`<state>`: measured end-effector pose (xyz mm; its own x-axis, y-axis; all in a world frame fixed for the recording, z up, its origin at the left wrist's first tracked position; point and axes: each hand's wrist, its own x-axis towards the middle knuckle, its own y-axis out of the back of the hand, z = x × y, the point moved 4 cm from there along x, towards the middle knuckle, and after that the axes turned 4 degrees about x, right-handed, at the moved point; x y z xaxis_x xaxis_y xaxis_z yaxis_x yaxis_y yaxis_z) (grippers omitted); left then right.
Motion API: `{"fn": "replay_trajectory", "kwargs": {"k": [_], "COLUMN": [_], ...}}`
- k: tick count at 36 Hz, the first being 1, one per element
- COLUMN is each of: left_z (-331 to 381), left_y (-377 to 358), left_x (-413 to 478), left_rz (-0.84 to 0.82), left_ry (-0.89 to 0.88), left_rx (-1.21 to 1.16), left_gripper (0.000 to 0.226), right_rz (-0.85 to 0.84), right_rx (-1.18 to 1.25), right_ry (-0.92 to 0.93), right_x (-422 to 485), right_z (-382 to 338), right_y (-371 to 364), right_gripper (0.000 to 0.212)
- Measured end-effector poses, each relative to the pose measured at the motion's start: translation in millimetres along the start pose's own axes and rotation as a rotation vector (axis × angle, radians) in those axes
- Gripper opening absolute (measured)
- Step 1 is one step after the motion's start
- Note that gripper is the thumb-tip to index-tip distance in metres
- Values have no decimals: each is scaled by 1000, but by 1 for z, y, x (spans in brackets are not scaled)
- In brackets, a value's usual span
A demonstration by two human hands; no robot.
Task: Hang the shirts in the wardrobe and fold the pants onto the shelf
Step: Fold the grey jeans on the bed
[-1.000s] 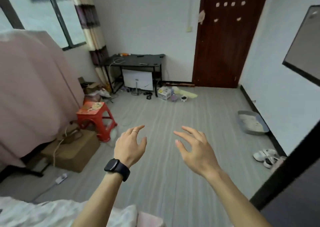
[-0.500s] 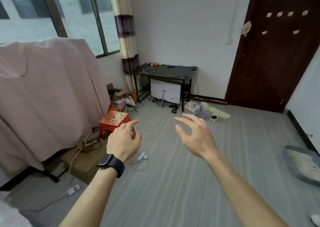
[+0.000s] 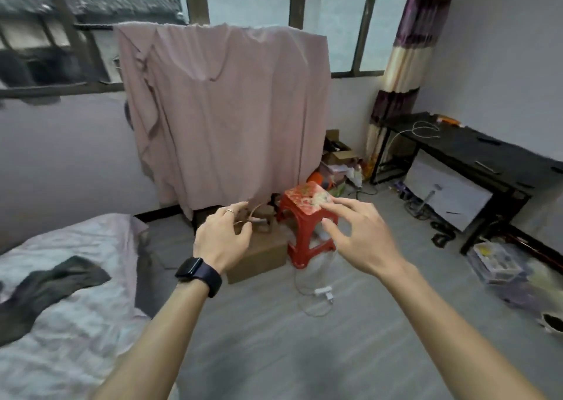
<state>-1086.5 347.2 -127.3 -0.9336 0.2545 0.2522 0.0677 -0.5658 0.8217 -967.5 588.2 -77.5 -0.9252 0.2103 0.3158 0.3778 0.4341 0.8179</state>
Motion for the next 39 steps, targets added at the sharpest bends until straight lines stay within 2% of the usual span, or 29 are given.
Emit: {"fn": "replay_trajectory", "kwargs": {"k": [5, 16, 20, 31, 39], "left_z": [-63, -252, -321, -465, -555], "left_y": [15, 75, 94, 147, 156], "left_x": [2, -22, -10, 19, 48], "left_rz": [39, 154, 166, 235, 338], "left_ry": [178, 643, 760, 1072, 1267], "left_rx": [29, 110, 131, 177, 128], "left_gripper": [46, 42, 45, 46, 42], "right_rz": [-128, -428, -513, -720, -945], "right_rx": [97, 283, 326, 337, 281], "right_ry": [153, 470, 528, 683, 817], "right_x": [57, 152, 191, 287, 348], "right_z": [-33, -175, -220, -340, -411], "right_y": [-65, -254, -316, -460, -575], "right_gripper": [36, 38, 40, 40, 40]}}
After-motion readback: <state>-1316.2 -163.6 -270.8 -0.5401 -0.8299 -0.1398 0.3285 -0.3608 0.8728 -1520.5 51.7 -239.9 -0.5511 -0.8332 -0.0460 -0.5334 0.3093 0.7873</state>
